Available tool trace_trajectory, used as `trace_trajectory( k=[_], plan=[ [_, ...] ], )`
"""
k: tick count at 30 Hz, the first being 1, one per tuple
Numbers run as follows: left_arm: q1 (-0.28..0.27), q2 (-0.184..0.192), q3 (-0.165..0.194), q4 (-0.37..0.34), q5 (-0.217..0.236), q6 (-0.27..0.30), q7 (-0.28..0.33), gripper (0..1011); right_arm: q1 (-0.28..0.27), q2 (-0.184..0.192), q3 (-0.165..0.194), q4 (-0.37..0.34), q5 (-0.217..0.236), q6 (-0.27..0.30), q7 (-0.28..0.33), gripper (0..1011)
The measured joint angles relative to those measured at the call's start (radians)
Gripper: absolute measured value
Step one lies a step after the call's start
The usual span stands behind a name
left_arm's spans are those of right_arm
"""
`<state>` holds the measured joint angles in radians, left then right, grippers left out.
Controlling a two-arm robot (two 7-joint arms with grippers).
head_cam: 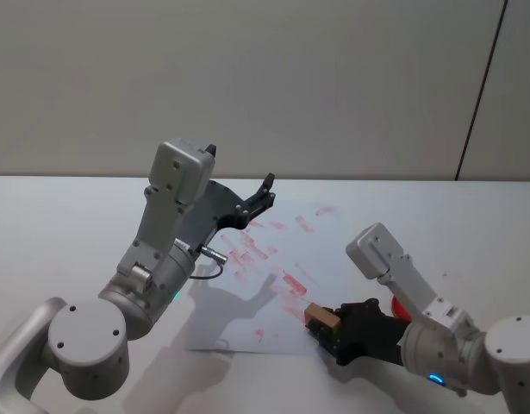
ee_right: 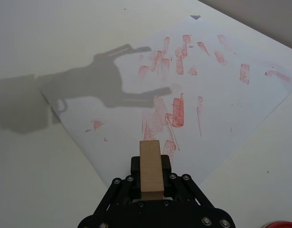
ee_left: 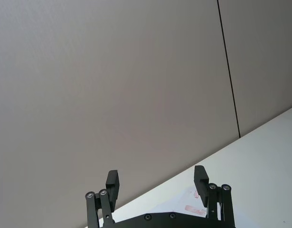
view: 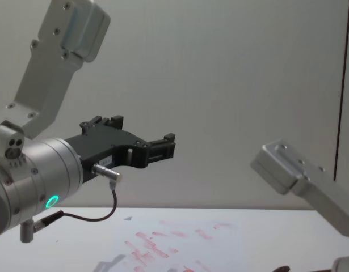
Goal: Use the one hand to pick up the stamp and affix it onto the A4 paper.
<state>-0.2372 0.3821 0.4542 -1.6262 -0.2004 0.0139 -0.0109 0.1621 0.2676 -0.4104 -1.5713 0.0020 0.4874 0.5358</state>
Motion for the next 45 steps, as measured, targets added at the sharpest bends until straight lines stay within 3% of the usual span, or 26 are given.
trace_trajectory(
  k=[12,22,32,45],
  plan=[
    [0.000,0.000,0.000,0.000,0.000,0.000,0.000,1003,0.015,-0.014,-0.013,0.033,-0.021,-0.002,-0.001,220],
    [0.000,0.000,0.000,0.000,0.000,0.000,0.000,1003,0.024,-0.021,-0.014,0.043,-0.011,-0.029,-0.023,220],
    [0.000,0.000,0.000,0.000,0.000,0.000,0.000,1003,0.046,-0.020,0.024,-0.020,0.059,-0.059,-0.074,220],
    [0.000,0.000,0.000,0.000,0.000,0.000,0.000,1003,0.017,0.047,0.099,-0.119,0.162,-0.035,-0.163,220]
  ],
)
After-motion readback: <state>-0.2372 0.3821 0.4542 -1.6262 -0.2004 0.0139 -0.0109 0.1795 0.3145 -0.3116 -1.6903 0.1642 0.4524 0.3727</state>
